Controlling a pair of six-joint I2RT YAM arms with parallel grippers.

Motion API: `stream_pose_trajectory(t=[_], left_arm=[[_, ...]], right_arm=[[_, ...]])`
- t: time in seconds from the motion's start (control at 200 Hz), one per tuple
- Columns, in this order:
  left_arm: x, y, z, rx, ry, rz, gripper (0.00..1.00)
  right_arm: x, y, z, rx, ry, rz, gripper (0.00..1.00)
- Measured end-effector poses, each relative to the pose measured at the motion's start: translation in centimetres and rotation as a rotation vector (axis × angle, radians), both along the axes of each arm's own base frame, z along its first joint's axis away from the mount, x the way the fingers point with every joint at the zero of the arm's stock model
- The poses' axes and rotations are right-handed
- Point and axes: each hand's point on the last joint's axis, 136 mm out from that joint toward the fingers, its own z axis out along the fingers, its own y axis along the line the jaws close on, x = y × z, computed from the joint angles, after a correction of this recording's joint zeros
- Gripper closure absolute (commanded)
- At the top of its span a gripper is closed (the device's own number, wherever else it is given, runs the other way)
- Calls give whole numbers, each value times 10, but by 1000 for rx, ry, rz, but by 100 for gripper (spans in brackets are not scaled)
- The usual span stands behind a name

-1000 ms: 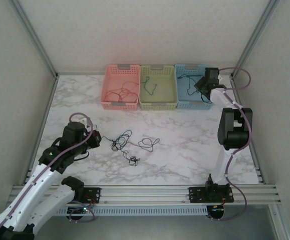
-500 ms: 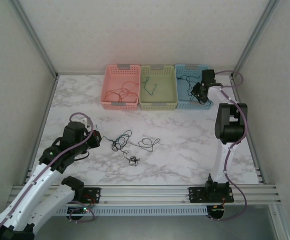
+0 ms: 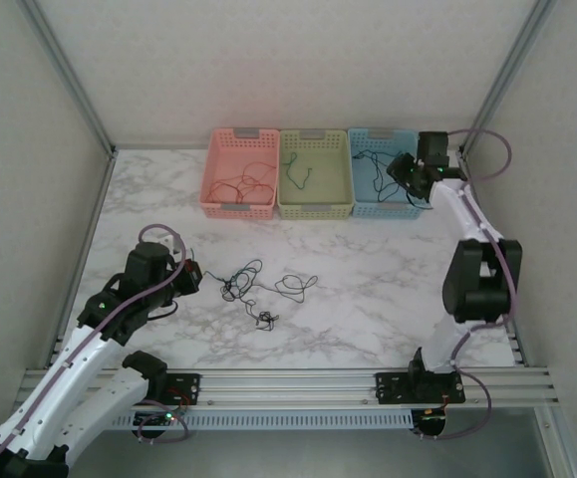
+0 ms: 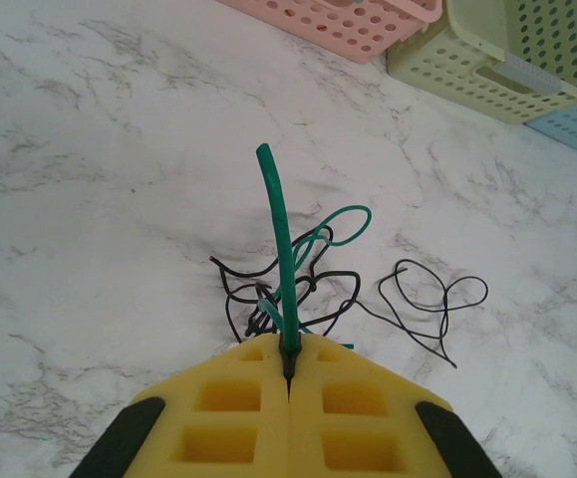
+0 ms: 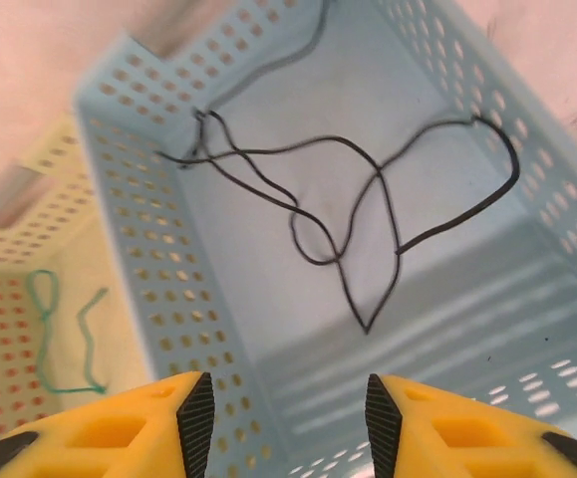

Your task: Untangle the cables

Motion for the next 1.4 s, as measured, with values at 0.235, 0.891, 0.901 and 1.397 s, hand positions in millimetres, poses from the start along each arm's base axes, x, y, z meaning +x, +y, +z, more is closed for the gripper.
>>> stream_pose_trajectory(t=[0.235,0.891,0.901,1.397], left_arm=[[3,-2,3,-6,-13,0,100],[5,-3,0,-12,-20,-3,100],[5,-3,0,-12,-20,-2,100],[4,-2,2,-17,-31,-2,100]], right_arm=[[-66,17,26,-11,-88,71,58],[-212,56,49,129,-340,300,65],[-213,58,48,138,-336,306,66],[-274,215,-59,282,64,751,67]])
